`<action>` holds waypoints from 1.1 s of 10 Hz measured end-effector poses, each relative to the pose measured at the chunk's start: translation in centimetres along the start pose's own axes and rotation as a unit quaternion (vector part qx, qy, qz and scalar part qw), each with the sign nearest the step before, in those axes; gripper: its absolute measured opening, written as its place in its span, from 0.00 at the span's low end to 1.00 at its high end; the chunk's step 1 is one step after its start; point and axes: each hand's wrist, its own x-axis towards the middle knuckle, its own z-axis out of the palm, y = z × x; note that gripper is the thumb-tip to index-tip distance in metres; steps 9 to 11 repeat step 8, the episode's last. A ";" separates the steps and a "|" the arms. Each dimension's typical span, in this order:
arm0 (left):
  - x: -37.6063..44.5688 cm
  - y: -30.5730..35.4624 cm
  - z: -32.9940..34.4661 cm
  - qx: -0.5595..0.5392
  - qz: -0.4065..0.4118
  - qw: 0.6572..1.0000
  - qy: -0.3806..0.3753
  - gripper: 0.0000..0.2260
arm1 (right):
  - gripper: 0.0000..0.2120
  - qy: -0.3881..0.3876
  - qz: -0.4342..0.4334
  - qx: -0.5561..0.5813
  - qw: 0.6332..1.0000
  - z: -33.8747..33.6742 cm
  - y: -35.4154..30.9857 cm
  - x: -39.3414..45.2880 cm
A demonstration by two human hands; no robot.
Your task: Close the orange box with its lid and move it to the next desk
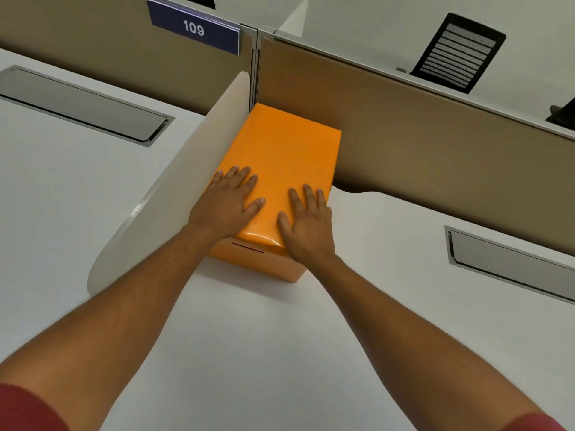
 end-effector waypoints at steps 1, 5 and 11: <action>0.6 -0.3 0.1 -0.004 0.003 1.000 0.002 0.31 | 0.32 0.002 0.001 0.000 1.000 0.0 0.1 0.6; 1.4 -0.9 0.3 0.007 0.010 1.000 -0.002 0.32 | 0.32 -0.005 0.005 -0.007 1.000 0.1 0.0 1.2; 1.3 1.9 -2.0 0.087 0.017 0.996 -0.009 0.30 | 0.36 -0.030 -0.011 0.079 0.996 -2.5 0.4 1.5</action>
